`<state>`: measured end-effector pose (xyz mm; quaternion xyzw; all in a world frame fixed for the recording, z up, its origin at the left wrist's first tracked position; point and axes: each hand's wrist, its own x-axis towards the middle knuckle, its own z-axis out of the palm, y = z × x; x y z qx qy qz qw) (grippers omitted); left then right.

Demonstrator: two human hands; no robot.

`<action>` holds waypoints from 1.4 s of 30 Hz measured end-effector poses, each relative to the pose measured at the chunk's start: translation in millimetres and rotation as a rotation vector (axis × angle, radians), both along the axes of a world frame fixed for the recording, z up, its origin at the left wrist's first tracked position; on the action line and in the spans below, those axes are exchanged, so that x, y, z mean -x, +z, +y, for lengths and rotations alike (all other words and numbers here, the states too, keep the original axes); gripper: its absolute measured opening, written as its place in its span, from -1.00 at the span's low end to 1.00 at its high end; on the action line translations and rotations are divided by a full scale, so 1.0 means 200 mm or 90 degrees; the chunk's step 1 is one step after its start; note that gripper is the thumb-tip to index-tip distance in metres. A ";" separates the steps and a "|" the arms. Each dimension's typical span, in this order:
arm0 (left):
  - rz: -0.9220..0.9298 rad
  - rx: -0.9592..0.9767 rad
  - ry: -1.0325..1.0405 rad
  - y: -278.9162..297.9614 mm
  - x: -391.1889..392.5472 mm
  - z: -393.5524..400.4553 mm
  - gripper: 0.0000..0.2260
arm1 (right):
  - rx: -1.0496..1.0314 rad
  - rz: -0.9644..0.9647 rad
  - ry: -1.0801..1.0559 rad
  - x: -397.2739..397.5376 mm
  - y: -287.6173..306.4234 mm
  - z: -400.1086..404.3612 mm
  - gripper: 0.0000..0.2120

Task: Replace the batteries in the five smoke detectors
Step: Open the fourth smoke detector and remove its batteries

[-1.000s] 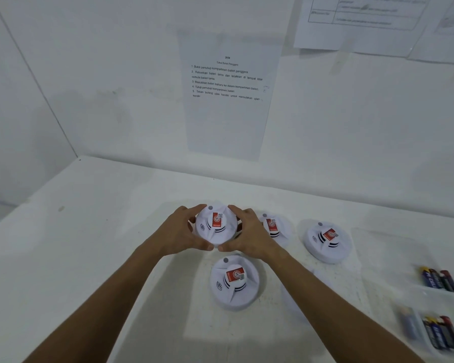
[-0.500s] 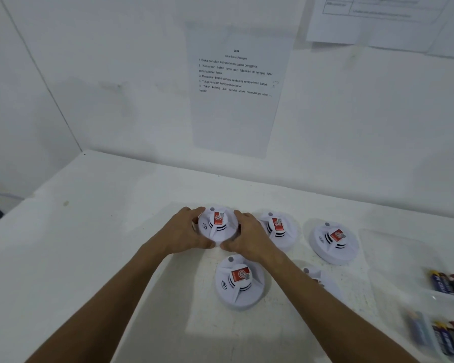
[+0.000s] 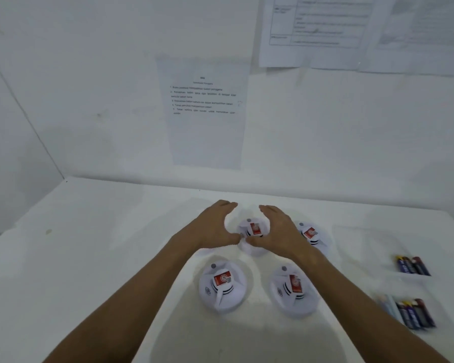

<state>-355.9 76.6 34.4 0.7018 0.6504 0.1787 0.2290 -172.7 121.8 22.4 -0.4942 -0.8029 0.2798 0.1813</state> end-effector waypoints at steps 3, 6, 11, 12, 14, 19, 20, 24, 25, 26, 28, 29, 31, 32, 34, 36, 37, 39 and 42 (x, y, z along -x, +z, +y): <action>0.029 0.070 -0.040 -0.03 -0.10 0.10 -0.40 | 0.082 -0.121 0.016 -0.12 0.01 0.03 -0.37; 0.086 0.137 -0.039 -0.08 -0.14 0.17 -0.25 | 0.066 -0.100 -0.114 -0.13 -0.23 0.14 -0.10; 0.114 0.145 -0.049 -0.15 -0.17 0.19 -0.50 | 0.096 -0.129 0.014 -0.08 -0.26 0.15 -0.29; 0.109 0.144 -0.041 -0.15 -0.18 0.18 -0.49 | 0.113 -0.130 0.053 -0.07 -0.22 0.14 -0.26; 0.094 0.131 -0.025 -0.16 -0.18 0.17 -0.40 | 0.077 -0.101 0.060 -0.07 -0.23 0.16 -0.14; -0.161 0.057 0.037 -0.07 -0.22 0.05 -0.05 | 0.089 -0.019 0.098 -0.20 -0.08 0.10 0.06; -0.236 0.035 0.042 -0.04 -0.24 0.01 -0.07 | 0.082 -0.009 0.107 -0.25 -0.06 0.09 0.08; -0.494 -0.012 0.079 0.10 -0.41 -0.13 -0.30 | 0.090 0.111 0.140 -0.49 0.08 0.03 -0.07; -0.504 -0.028 0.083 0.13 -0.46 -0.15 -0.39 | 0.114 0.162 0.138 -0.56 0.12 0.01 -0.11; -0.485 -0.040 0.082 0.15 -0.51 -0.17 -0.46 | 0.133 0.202 0.137 -0.64 0.15 -0.01 -0.12; -0.409 -0.032 0.057 0.19 -0.61 -0.20 -0.51 | 0.169 0.283 0.147 -0.79 0.19 -0.04 -0.11; -0.388 -0.014 0.035 0.21 -0.67 -0.21 -0.49 | 0.176 0.314 0.157 -0.86 0.21 -0.06 -0.12; -0.402 0.020 -0.015 0.24 -0.79 -0.23 -0.45 | 0.185 0.359 0.178 -0.98 0.22 -0.09 -0.13; -0.416 0.029 -0.029 0.26 -0.85 -0.24 -0.44 | 0.189 0.376 0.189 -1.04 0.22 -0.10 -0.13; -0.430 0.019 -0.027 0.27 -0.95 -0.25 -0.44 | 0.197 0.394 0.208 -1.13 0.21 -0.11 -0.11; -0.413 -0.010 0.000 0.28 -1.03 -0.26 -0.44 | 0.197 0.391 0.221 -1.21 0.21 -0.12 -0.10; -0.392 -0.027 0.016 0.28 -1.06 -0.26 -0.44 | 0.193 0.384 0.226 -1.24 0.21 -0.12 -0.10; -0.334 -0.054 0.025 0.28 -1.12 -0.27 -0.44 | 0.187 0.363 0.233 -1.30 0.19 -0.13 -0.07; -0.293 -0.069 0.012 0.28 -1.20 -0.29 -0.44 | 0.166 0.345 0.234 -1.37 0.17 -0.14 0.00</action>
